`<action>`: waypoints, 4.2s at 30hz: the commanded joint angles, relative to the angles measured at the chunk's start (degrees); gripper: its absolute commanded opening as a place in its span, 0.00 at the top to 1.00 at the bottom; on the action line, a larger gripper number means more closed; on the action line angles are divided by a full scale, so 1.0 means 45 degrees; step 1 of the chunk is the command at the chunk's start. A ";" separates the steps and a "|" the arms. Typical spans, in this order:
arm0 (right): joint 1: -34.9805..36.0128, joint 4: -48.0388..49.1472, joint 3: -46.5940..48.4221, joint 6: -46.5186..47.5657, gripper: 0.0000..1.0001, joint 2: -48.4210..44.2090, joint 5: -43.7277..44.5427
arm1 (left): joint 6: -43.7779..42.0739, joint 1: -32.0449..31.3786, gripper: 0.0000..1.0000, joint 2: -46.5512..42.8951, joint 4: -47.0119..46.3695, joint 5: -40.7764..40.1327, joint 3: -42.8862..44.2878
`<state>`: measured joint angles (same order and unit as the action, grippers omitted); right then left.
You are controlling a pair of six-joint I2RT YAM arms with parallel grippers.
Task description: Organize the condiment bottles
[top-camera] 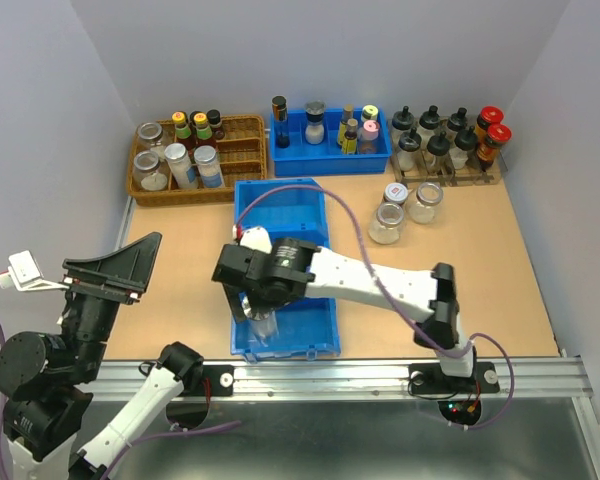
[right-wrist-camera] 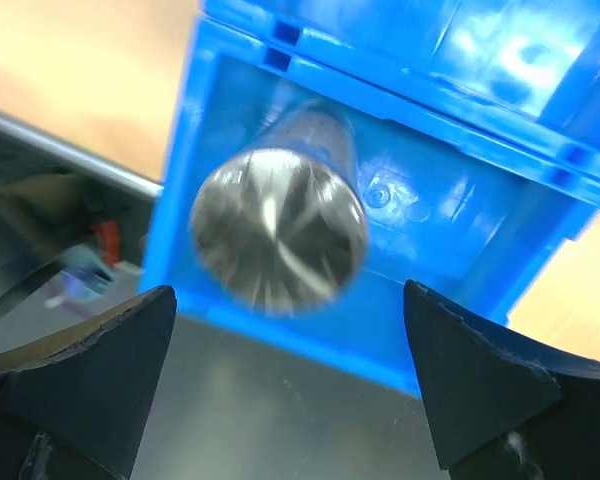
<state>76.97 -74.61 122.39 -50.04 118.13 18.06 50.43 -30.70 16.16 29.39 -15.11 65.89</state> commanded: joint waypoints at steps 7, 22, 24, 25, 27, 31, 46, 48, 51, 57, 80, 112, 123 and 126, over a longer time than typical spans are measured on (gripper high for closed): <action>-0.0501 -0.1096 -0.2344 -0.1026 0.00 -0.5817 0.1707 | -0.1011 -0.0014 0.01 0.0958 -0.1022 0.1794 0.0885; -0.7393 0.0306 -0.5262 0.0551 0.00 -0.6680 0.2551 | -0.2379 -0.0034 0.01 0.2423 -0.0769 0.4628 0.0339; -0.8837 0.1459 -0.5477 0.1176 0.00 -0.6485 0.1985 | -0.2399 -0.0014 0.01 0.2463 -0.0807 0.4783 0.0086; -0.9345 0.1849 -0.5691 0.1875 0.00 -0.6407 0.1305 | -0.2380 -0.0033 0.01 0.2444 -0.0866 0.4823 -0.0012; -1.0518 0.2690 -0.5810 0.2446 0.00 -0.5939 0.0890 | -0.2341 -0.0034 0.01 0.2366 -0.1119 0.4824 -0.0344; -1.2121 0.3649 -0.5713 0.3968 0.00 -0.4808 -0.0903 | -0.2147 -0.0033 0.01 0.1937 -0.1491 0.4260 -0.0852; -1.3862 0.4412 -0.5615 0.5065 0.00 -0.2579 -0.2568 | -0.2223 -0.0034 0.01 0.1975 -0.1374 0.3710 -0.0833; -1.3901 0.4431 -0.5673 0.5105 0.00 -0.2442 -0.2608 | -0.2223 -0.0033 0.01 0.1974 -0.1413 0.3710 -0.0852; -1.3901 0.4451 -0.6024 0.5124 0.00 -0.2461 -0.2686 | -0.2262 -0.0034 0.01 0.1994 -0.1452 0.3652 -0.0930; -1.3901 0.4607 -0.6397 0.5631 0.01 -0.2422 -0.2783 | -0.2146 -0.0034 0.01 0.1897 -0.1628 0.3574 -0.1164; -1.3862 0.4003 -0.7138 0.6179 1.00 -0.4196 -0.3523 | -0.1735 -0.0033 0.01 0.1271 -0.1687 0.3124 -0.1517; -0.4507 0.2263 0.1551 0.3054 1.00 -0.0862 -0.1495 | -0.1384 -0.0034 0.02 0.0295 -0.1023 0.1836 -0.0950; -0.3688 0.2614 0.1142 0.2410 1.00 0.1210 -0.0016 | -0.1325 -0.0014 0.02 0.0178 -0.0847 0.1620 -0.0852; -0.3550 0.2848 0.1279 0.2195 1.00 0.1737 0.0613 | -0.1267 -0.0034 0.02 0.0178 -0.0963 0.1737 -0.0989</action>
<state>58.83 -66.04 125.60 -37.91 125.40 14.76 44.42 -30.70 17.72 27.31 -7.16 60.58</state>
